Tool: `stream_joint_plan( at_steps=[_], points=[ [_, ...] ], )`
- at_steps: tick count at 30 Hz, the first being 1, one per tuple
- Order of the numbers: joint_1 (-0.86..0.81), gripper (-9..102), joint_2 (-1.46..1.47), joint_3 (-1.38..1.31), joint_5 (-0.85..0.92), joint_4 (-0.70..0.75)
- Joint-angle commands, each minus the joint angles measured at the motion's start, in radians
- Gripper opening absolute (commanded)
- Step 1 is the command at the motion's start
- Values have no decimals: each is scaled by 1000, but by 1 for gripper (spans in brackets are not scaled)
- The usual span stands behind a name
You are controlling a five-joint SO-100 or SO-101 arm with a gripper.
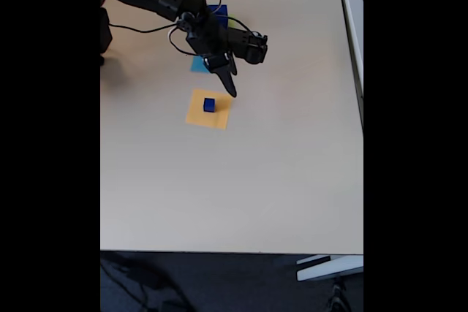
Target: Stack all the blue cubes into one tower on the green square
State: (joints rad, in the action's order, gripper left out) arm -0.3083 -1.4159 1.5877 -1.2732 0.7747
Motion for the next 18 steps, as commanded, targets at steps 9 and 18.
stream_joint_plan(
  at_steps=[9, 18],
  points=[
    [94, 41, -308, 110, -5, -129],
    [184, 36, -296, 51, 238, -172]
  ],
)
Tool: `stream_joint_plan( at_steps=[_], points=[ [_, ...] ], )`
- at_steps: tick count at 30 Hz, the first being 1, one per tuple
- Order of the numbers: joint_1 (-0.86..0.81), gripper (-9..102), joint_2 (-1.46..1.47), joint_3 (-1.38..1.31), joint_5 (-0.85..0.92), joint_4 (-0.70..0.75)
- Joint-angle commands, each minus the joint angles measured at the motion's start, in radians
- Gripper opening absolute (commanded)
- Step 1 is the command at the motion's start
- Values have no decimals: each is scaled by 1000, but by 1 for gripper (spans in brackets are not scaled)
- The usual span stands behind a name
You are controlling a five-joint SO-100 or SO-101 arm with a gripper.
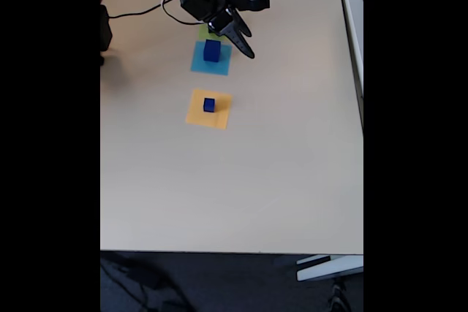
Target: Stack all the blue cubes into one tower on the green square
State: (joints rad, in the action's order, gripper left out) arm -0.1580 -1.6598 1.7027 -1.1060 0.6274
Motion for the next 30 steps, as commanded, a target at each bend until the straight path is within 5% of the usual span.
stream_joint_plan(
  at_steps=[1, 13, 25, 30],
  points=[
    [48, 32, -49, -69, 49, -25],
    [342, 49, 41, -199, -275, 48],
    [537, 45, 95, -245, -752, 308],
    [535, 44, 101, -209, -756, 319]
  ],
)
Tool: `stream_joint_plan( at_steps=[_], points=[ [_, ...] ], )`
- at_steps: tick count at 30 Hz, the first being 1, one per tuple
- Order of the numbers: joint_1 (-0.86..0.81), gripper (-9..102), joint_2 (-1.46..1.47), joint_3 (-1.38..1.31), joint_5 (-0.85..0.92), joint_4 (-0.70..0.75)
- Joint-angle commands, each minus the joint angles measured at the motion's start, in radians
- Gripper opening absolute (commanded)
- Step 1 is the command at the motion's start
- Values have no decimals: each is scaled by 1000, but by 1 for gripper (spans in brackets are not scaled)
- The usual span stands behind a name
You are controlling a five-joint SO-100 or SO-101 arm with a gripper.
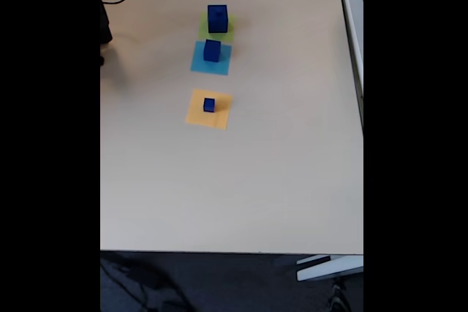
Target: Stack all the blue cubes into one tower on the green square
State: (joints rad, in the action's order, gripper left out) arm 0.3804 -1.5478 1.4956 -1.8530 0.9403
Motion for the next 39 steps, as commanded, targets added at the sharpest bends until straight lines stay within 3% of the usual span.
stream_joint_plan(
  at_steps=[1, 18, 39],
  points=[
    [-6, 42, -9, -2, -3, 18],
    [-55, 33, 103, -14, 92, 25],
    [-118, 31, 196, -130, 166, 204]
  ],
)
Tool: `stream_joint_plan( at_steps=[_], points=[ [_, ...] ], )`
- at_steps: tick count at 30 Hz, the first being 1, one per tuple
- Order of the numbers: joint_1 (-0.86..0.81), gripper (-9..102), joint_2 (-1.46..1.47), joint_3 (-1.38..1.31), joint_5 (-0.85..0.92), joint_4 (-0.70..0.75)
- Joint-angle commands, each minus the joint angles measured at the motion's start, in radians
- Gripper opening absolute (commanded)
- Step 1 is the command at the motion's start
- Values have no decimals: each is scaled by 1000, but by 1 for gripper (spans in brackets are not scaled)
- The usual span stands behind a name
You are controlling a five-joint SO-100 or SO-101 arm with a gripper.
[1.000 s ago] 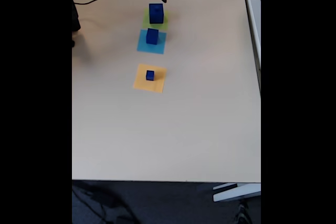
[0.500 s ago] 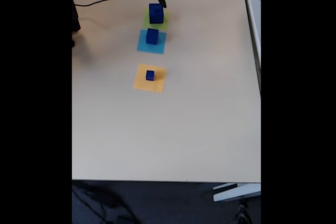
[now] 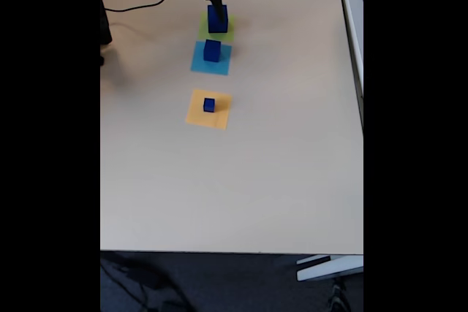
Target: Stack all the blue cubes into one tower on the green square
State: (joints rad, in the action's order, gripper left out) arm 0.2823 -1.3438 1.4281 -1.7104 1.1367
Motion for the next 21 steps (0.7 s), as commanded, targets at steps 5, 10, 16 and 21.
stream_joint_plan(
  at_steps=[5, 10, 16, 21],
  points=[
    [-31, 31, 8, -81, 40, 17],
    [-28, 31, 31, -103, 34, 21],
    [-23, 31, 51, -127, 17, 41],
    [-20, 30, 63, -169, -12, 103]
  ],
)
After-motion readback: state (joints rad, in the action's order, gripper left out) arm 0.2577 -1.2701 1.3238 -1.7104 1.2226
